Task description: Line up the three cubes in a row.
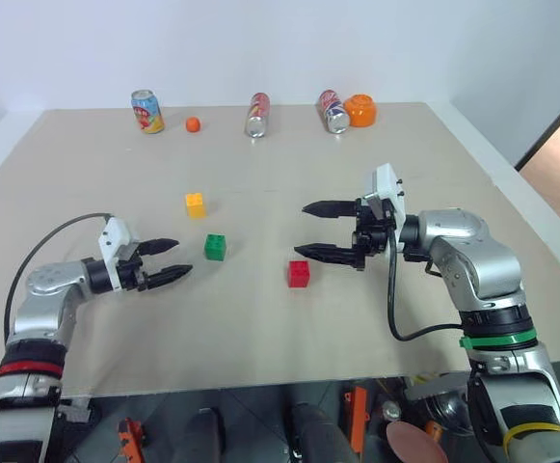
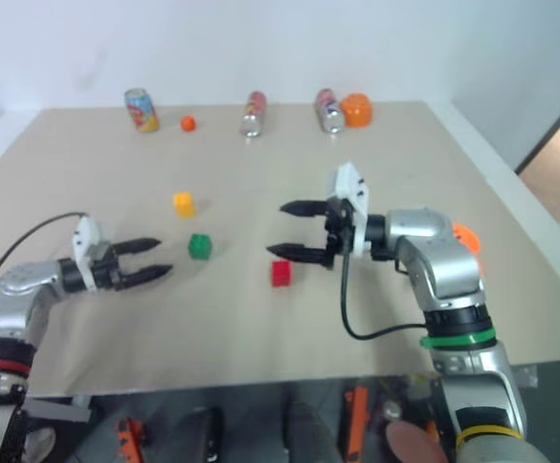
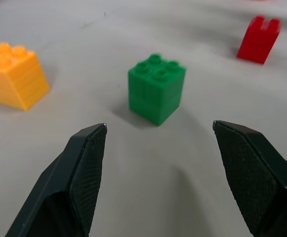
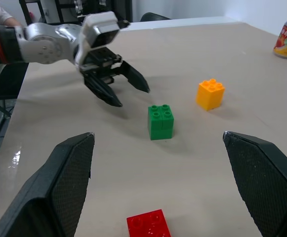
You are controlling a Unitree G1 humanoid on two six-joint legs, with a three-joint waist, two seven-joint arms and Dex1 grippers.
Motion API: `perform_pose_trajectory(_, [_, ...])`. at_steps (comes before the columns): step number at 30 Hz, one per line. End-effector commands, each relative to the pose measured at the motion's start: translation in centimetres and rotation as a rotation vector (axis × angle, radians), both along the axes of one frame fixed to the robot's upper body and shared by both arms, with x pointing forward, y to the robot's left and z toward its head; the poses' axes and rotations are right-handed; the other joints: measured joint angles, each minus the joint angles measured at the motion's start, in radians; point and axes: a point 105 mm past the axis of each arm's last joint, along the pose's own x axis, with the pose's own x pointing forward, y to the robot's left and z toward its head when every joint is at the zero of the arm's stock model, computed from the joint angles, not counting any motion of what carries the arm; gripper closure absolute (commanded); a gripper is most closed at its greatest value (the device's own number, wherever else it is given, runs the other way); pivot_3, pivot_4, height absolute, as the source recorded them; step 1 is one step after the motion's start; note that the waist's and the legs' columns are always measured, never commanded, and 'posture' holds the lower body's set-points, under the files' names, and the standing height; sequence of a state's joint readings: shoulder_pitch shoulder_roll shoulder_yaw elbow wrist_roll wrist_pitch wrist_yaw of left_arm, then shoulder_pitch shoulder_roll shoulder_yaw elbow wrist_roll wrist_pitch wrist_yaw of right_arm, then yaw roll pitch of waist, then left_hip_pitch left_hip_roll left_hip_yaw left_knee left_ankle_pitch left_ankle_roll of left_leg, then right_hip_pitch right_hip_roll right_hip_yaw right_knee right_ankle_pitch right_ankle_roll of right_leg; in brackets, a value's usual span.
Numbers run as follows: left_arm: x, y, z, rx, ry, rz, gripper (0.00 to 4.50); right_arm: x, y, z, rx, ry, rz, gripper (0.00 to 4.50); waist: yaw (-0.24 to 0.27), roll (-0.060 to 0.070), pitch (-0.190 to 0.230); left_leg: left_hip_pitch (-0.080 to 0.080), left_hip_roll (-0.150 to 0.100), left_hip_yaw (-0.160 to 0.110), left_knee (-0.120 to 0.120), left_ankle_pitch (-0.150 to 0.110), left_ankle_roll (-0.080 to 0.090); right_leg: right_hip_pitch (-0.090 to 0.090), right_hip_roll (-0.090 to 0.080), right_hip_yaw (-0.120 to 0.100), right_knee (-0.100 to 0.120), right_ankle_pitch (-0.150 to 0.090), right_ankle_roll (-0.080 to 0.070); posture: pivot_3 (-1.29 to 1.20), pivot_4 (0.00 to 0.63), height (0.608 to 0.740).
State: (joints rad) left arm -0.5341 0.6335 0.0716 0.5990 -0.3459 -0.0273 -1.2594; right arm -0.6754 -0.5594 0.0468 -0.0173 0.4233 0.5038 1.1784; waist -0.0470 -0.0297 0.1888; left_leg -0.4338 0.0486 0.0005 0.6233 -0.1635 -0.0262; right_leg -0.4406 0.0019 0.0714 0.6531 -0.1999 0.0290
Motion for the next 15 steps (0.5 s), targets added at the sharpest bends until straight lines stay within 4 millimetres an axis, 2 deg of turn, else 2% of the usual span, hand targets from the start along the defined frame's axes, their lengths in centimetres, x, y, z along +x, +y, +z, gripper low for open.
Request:
perform_pose_trajectory(1, [0.8,-0.5,-0.2,0.05,-0.003,-0.04,0.92,-0.7,0.1,1.5,0.012,-0.058,0.007,0.19,-0.001,0.0,0.0,0.0,0.0,0.0,0.0,0.0,0.0,0.0,0.0,0.0,0.0,0.0,0.0,0.0,0.15,0.74])
perform_pose_trajectory(6, [1.9,-1.3,-0.8,0.08,0.015,-0.056,0.92,-0.9,-0.2,1.5,0.008,-0.059,-0.014,0.19,0.001,0.0,0.0,-0.002,0.0,-0.001,-0.001,0.0,0.0,-0.001,0.001,0.0,0.0,0.001,0.003,0.0,0.15,0.74])
perform_pose_trajectory(10, [2.7,-3.2,-0.9,0.077,0.006,-0.094,0.92,-1.0,-0.5,1.4,0.0,-0.059,-0.03,0.19,0.003,0.0,0.0,-0.002,0.0,-0.002,0.0,0.0,0.0,0.0,0.001,0.0,0.0,0.002,0.004,0.0,0.15,0.74])
perform_pose_trajectory(15, [3.5,-4.4,-0.6,0.072,-0.006,-0.107,0.92,-0.9,-0.6,1.4,-0.005,-0.062,-0.039,0.19,0.003,0.0,0.0,-0.004,0.0,-0.002,0.004,0.0,0.0,0.0,0.001,0.0,0.0,0.003,0.004,0.0,0.15,0.74])
